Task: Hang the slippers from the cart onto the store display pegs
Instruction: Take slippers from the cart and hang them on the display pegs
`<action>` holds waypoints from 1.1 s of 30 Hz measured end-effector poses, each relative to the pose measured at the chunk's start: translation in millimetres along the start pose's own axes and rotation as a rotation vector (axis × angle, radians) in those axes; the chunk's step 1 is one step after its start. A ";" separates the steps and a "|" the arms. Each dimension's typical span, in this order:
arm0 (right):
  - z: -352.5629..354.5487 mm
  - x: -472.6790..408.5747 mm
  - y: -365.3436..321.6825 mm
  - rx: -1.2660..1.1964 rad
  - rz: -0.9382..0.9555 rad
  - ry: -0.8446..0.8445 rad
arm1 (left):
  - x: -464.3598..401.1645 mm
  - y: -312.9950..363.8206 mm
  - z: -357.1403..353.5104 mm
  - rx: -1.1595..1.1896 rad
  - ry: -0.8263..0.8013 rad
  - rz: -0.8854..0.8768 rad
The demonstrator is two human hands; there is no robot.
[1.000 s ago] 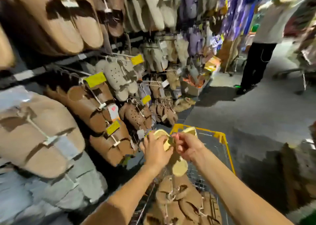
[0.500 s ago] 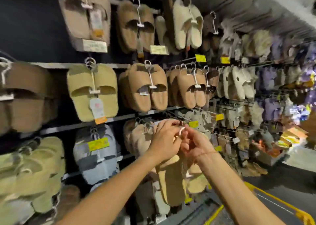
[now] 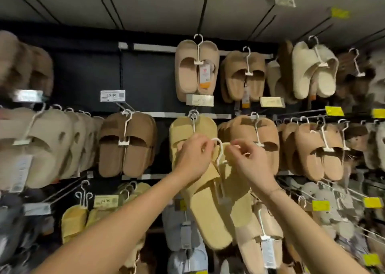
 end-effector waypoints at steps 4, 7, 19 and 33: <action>-35.1 -26.6 -28.2 0.149 0.224 -0.120 | -33.6 2.0 40.9 -0.008 -0.001 -0.010; -51.5 -45.8 -53.8 0.130 0.327 -0.107 | -50.2 -5.5 66.8 0.002 -0.001 -0.011; -94.9 -82.3 -82.9 0.154 0.294 -0.166 | -64.2 -36.9 103.4 -0.169 0.120 -0.020; -96.1 -86.4 -82.3 0.196 0.322 -0.084 | -66.3 -33.7 98.9 -0.094 0.103 -0.022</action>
Point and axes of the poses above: each hand's wrist, its own x-axis away from the middle knuckle, its own z-axis out of the back of the hand, y = z × x, the point moved 4 cm from there along -x, towards the middle knuckle, and after that the axes turned 11 degrees about -x, right-handed, at the moved point
